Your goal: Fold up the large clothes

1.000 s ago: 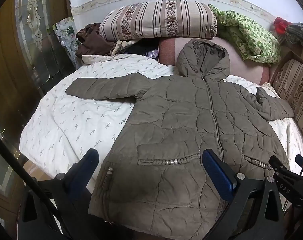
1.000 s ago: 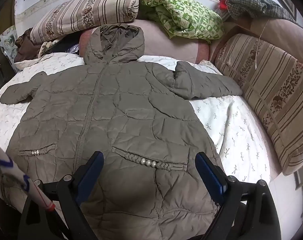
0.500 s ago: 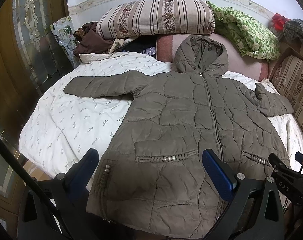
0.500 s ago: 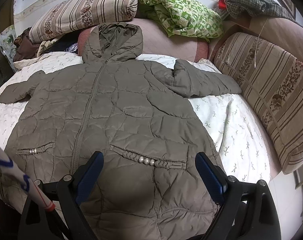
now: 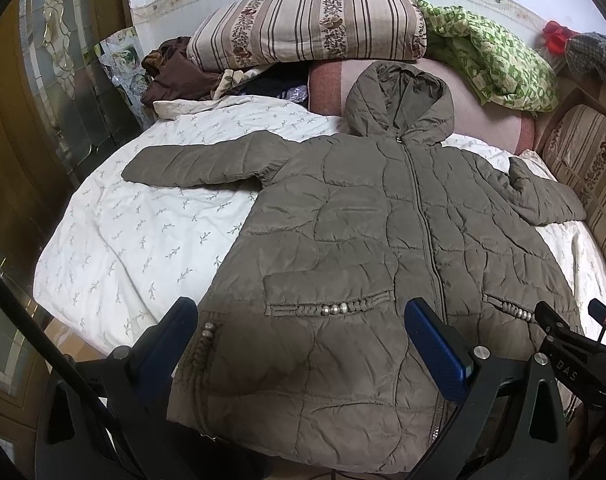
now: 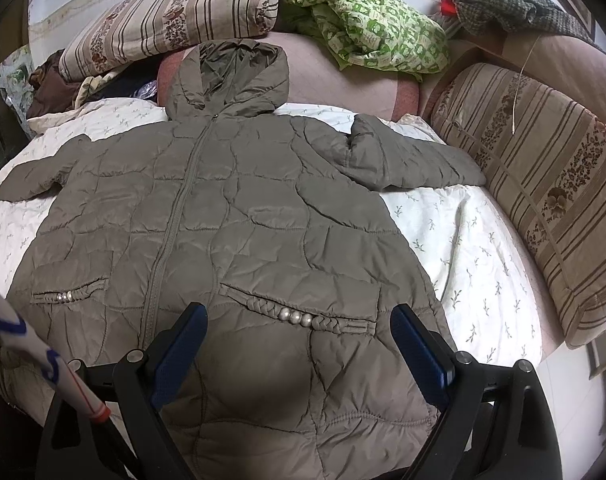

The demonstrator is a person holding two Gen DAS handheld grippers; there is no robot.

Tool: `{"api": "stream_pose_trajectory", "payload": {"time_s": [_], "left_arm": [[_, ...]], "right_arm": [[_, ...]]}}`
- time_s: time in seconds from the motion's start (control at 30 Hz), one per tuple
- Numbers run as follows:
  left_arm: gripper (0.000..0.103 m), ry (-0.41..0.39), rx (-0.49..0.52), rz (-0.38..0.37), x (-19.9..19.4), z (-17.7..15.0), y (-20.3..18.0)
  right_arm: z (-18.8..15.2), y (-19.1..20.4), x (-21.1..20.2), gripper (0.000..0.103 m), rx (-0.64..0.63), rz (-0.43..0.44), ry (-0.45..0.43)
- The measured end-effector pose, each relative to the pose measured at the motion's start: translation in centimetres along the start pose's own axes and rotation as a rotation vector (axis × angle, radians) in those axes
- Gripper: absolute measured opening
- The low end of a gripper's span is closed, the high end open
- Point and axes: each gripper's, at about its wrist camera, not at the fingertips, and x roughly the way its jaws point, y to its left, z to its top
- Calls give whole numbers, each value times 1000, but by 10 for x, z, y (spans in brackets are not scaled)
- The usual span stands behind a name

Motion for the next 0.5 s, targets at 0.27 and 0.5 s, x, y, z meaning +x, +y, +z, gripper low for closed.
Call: {"api": "stream_pose_trajectory", "payload": {"time_s": [0.27,0.5], "left_arm": [[103,15,-1,-8,2,-3,-1],[103,34,-9,-16,8,-5,1]], "right_arm": [[-2,-2,2,95,10,0,9],[-4,0,4,95,3,-3,18]]}}
